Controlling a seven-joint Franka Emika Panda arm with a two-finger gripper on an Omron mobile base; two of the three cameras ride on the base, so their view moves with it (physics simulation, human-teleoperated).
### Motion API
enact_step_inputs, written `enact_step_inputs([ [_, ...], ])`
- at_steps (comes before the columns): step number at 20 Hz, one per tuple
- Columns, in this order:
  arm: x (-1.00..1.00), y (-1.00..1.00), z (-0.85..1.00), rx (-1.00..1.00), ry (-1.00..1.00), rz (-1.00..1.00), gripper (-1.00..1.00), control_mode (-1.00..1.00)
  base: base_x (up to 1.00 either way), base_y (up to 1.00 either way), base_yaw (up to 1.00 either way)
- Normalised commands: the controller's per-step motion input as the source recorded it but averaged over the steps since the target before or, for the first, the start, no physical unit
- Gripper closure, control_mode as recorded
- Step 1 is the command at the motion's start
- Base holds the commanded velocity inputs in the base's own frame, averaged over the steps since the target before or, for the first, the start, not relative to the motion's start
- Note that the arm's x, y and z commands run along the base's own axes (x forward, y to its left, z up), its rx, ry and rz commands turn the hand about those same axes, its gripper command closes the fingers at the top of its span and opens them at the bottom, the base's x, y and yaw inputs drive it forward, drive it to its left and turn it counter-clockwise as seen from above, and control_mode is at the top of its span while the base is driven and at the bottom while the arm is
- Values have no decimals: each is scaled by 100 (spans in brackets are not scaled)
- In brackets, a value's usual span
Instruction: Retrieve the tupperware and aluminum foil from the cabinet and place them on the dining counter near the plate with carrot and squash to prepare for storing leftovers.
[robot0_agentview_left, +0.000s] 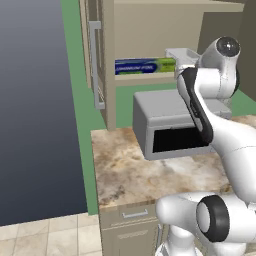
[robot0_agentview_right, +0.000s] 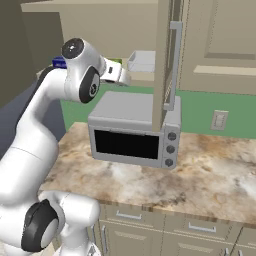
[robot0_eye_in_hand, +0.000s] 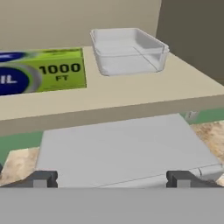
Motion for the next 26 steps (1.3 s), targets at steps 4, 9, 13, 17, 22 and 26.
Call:
enact_step_inputs([
  [4,36,-28,37,-2,-13,-13,-100,-100,0,0,0],
  [9,45,-24,9,0,-11,-12,-100,-100,0,0,0],
  [13,52,-24,1,0,-6,-10,-100,-100,0,0,0],
  [17,64,-16,0,0,0,-6,-100,-100,0,0,0],
  [22,69,-11,9,5,0,-7,-100,-100,0,0,0],
  [26,59,-2,16,11,0,-8,-100,-100,0,0,0],
])
